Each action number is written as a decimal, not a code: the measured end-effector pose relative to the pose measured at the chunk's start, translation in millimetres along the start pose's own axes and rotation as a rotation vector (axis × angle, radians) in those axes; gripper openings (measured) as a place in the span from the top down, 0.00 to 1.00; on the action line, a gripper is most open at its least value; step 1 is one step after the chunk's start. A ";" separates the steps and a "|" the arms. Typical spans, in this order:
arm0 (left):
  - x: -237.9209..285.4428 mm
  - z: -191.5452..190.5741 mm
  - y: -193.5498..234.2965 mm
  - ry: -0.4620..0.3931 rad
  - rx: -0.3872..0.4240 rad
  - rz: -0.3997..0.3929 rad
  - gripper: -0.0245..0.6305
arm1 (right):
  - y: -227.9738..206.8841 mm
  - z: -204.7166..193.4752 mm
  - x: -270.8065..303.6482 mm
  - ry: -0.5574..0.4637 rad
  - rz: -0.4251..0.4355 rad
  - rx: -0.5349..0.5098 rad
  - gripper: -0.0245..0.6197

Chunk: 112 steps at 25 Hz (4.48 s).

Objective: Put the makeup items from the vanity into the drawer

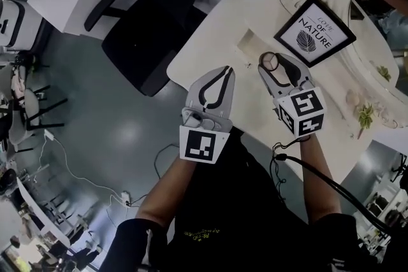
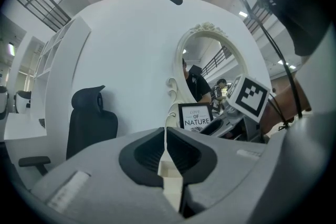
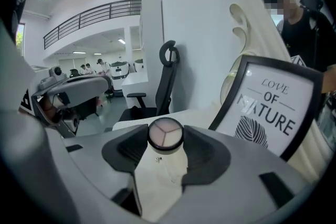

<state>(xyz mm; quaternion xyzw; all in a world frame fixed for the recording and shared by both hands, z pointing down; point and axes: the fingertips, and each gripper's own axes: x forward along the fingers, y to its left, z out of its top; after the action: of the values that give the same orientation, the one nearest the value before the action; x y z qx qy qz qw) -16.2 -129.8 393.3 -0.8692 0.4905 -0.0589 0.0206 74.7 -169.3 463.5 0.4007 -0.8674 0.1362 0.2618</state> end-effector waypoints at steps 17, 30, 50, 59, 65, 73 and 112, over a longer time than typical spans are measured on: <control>22.4 -32.5 12.6 0.045 -0.048 0.021 0.92 | -32.2 -68.7 82.0 0.360 -0.031 0.089 0.63; 21.7 -38.4 35.2 0.044 -0.082 0.035 0.92 | -24.9 -64.2 93.8 0.372 -0.030 0.168 0.63; 25.2 -39.7 40.5 0.042 -0.108 0.017 0.92 | -30.4 -84.9 88.6 0.419 -0.024 0.463 0.63; 28.0 -37.9 40.1 0.024 -0.147 0.017 0.92 | -28.8 -99.6 100.3 0.647 -0.085 0.433 0.63; 24.7 -22.7 37.6 -0.014 -0.165 -0.009 0.92 | -23.2 -124.4 105.7 0.851 -0.130 0.360 0.63; 14.3 -14.4 49.9 -0.036 -0.191 0.007 0.92 | -27.0 -133.6 108.1 0.942 -0.198 0.355 0.63; -1.2 78.3 -4.7 -0.168 -0.062 -0.179 0.92 | 15.3 103.5 -125.8 -0.339 -0.366 0.043 0.95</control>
<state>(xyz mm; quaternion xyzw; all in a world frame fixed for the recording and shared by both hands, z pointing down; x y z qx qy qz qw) -3.2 -128.1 315.9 -0.9116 0.4092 0.0278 0.0297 95.4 -127.3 306.7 0.5738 -0.8087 0.0358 0.1241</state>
